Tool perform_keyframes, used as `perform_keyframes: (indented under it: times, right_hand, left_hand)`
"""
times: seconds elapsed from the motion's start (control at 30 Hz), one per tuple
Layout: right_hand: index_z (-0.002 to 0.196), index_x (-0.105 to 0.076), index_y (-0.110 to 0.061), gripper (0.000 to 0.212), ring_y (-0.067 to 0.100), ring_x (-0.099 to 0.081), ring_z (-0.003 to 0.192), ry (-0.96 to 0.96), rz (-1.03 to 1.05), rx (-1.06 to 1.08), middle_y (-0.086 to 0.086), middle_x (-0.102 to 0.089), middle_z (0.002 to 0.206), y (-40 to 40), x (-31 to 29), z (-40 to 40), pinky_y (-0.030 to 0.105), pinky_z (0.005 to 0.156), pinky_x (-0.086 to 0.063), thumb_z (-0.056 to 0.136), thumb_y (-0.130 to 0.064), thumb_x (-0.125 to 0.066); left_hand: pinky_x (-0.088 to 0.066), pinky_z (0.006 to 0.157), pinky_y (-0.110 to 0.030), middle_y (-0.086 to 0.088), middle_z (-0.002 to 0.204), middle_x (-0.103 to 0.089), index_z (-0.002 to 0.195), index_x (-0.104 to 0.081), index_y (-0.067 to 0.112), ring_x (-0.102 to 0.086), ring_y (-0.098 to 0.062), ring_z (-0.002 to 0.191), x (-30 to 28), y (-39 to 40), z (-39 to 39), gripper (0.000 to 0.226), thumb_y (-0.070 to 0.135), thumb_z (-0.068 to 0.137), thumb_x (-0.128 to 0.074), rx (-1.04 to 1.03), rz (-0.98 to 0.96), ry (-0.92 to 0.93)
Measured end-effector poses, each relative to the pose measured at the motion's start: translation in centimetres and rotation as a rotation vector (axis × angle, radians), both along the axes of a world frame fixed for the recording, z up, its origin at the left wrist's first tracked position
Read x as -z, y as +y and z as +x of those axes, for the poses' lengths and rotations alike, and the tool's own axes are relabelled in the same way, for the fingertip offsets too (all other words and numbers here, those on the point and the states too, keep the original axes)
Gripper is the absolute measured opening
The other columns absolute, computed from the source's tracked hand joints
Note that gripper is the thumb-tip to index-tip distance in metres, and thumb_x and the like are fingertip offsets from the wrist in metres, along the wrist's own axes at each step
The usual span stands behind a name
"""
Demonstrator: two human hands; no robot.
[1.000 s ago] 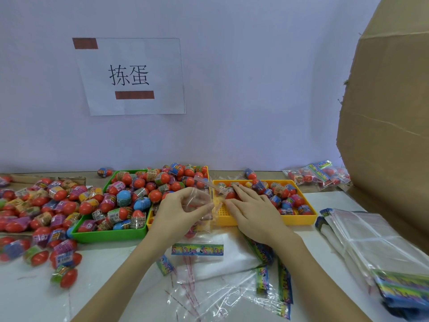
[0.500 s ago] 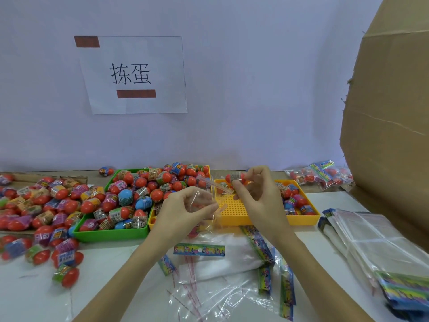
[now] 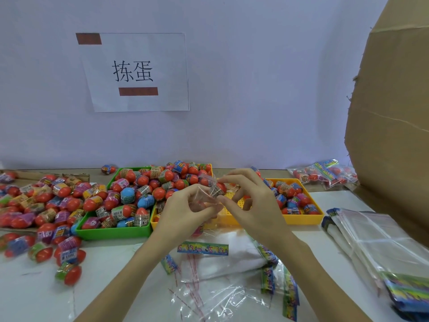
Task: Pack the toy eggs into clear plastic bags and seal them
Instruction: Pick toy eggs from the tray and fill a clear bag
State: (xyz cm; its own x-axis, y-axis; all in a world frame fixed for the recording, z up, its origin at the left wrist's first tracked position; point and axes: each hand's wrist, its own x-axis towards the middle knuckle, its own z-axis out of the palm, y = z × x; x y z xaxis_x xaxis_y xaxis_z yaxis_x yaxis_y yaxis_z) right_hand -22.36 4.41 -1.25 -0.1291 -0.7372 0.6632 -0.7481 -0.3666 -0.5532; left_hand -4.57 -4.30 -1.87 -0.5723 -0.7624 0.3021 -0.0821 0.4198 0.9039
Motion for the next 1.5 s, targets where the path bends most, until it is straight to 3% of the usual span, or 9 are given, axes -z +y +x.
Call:
perform_keyframes:
  times: [0.23,0.43,0.53,0.67,0.83,0.9,1.0,1.2,1.5]
  right_hand:
    - [0.125,-0.073,-0.022,0.028,0.01,-0.058,0.065,0.206,-0.055,0.028,-0.006,-0.053,0.126,0.6,-0.3,0.7,0.023,0.059,-0.05,0.105,-0.036,-0.059]
    - [0.123,-0.075,-0.019,0.026,0.009,-0.055,0.059,0.263,-0.118,-0.018,-0.008,-0.058,0.129,0.6,-0.4,1.4,0.029,0.058,-0.053,0.105,-0.034,-0.063]
    - [0.116,-0.077,-0.02,0.022,0.005,-0.05,0.062,0.31,-0.114,0.016,-0.003,-0.057,0.128,0.7,-0.3,1.6,0.027,0.054,-0.051,0.105,-0.033,-0.064]
    - [0.107,-0.079,-0.026,0.022,0.009,-0.054,0.064,0.308,-0.087,0.173,-0.002,-0.053,0.12,1.0,-0.8,1.3,0.024,0.05,-0.048,0.103,-0.04,-0.063]
    - [0.102,-0.08,-0.018,0.027,0.001,-0.046,0.056,0.262,-0.001,0.216,-0.004,-0.062,0.108,0.9,-0.6,1.0,0.024,0.057,-0.051,0.104,-0.04,-0.063]
    - [0.109,-0.076,-0.017,0.022,-0.007,-0.047,0.058,0.204,-0.02,0.177,-0.006,-0.066,0.107,0.9,-0.6,1.1,0.013,0.064,-0.045,0.105,-0.035,-0.063]
    - [0.111,-0.074,-0.018,0.016,0.003,-0.054,0.055,0.132,-0.043,0.054,-0.011,-0.069,0.113,0.8,-0.6,1.2,0.01,0.065,-0.042,0.104,-0.029,-0.064]
    - [0.107,-0.077,-0.024,0.024,0.004,-0.053,0.059,0.145,0.083,0.018,-0.011,-0.064,0.106,0.5,0.2,1.2,0.025,0.06,-0.048,0.105,-0.04,-0.06]
    - [0.098,-0.075,-0.027,0.03,-0.006,-0.057,0.074,0.179,0.181,0.118,-0.017,-0.07,0.094,0.6,0.0,1.1,0.016,0.064,-0.042,0.1,-0.054,-0.063]
  left_hand:
    - [-0.061,0.073,-0.021,0.005,0.088,-0.08,0.111,-0.075,0.027,-0.079,-0.012,0.078,0.0,0.1,0.0,0.025,0.032,0.087,-0.084,0.009,-0.063,0.009]
    - [-0.063,0.079,-0.043,-0.004,0.088,-0.076,0.111,-0.073,0.028,-0.074,-0.024,0.083,0.1,0.1,0.0,0.021,0.018,0.093,-0.08,-0.001,-0.105,-0.049]
    - [-0.06,0.08,-0.052,-0.007,0.088,-0.076,0.11,-0.074,0.026,-0.072,-0.032,0.084,0.1,0.2,-0.1,0.022,0.013,0.093,-0.08,0.02,-0.109,-0.055]
    - [-0.061,0.073,-0.039,0.011,0.077,-0.072,0.107,-0.076,0.031,-0.067,-0.006,0.072,0.1,0.3,-0.1,0.022,0.028,0.088,-0.086,-0.022,-0.154,-0.048]
    - [-0.064,0.077,-0.041,0.001,0.084,-0.077,0.103,-0.076,0.039,-0.075,-0.018,0.079,-0.3,0.4,-0.1,0.025,0.047,0.081,-0.084,-0.02,-0.108,-0.022]
    - [-0.064,0.079,-0.044,-0.001,0.086,-0.077,0.103,-0.077,0.038,-0.075,-0.021,0.082,-0.3,0.4,0.0,0.026,0.048,0.08,-0.083,-0.015,-0.097,-0.018]
    - [-0.062,0.082,-0.051,-0.005,0.089,-0.077,0.106,-0.077,0.033,-0.075,-0.028,0.085,-0.3,0.4,-0.1,0.024,0.041,0.084,-0.084,0.006,-0.075,-0.016]
    - [-0.065,0.083,-0.039,0.001,0.095,-0.081,0.112,-0.076,0.023,-0.079,-0.015,0.087,-0.3,0.5,-0.1,0.025,0.013,0.09,-0.083,0.03,-0.067,-0.049]
    - [-0.061,0.075,-0.025,0.01,0.095,-0.08,0.109,-0.078,0.023,-0.077,-0.011,0.088,-0.5,0.6,-0.1,0.024,0.008,0.09,-0.081,-0.027,-0.105,-0.062]
